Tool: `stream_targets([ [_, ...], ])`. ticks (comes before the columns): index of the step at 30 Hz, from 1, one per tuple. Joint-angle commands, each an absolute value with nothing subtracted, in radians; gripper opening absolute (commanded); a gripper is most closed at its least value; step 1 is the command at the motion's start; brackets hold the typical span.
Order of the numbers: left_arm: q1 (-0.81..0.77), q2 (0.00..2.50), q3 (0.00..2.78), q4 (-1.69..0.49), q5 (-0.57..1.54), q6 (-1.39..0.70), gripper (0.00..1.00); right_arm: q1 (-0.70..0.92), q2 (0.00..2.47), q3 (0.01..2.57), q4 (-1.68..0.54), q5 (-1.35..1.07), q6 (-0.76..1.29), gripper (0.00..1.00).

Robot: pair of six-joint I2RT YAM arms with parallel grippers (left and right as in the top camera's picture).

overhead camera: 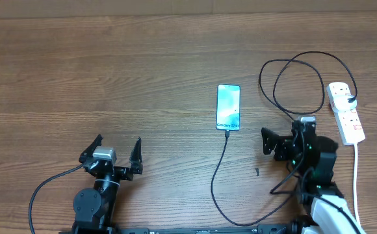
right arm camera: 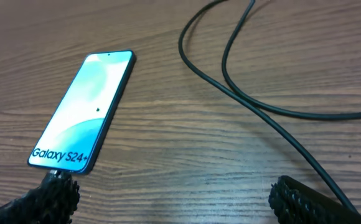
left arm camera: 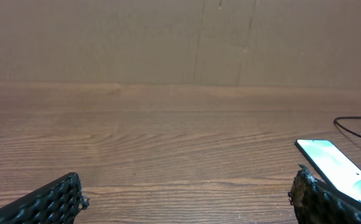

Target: Plug charger to phone and switch on socket

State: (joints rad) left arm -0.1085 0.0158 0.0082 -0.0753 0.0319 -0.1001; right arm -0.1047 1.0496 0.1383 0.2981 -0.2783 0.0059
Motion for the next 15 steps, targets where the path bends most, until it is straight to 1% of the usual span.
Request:
stream_targets([
  [1, -0.099, 0.004, 0.005, -0.077, 0.023, -0.081, 1.00, -0.105, 1.010, 0.078, 0.356, -0.290, -0.005, 1.00],
  [5, -0.099, 0.004, 0.005, -0.077, 0.023, -0.081, 1.00, -0.105, 0.971, 0.010, 0.431, -0.290, -0.005, 1.00],
  [11, -0.099, 0.004, 0.005, -0.077, 0.023, -0.081, 1.00, -0.104, 0.919, 0.007, 0.374, -0.282, -0.005, 1.00],
  [15, -0.099, 0.004, 0.005, -0.077, 0.023, -0.081, 1.00, -0.104, 0.859, 0.007, 0.292, -0.266, -0.005, 1.00],
])
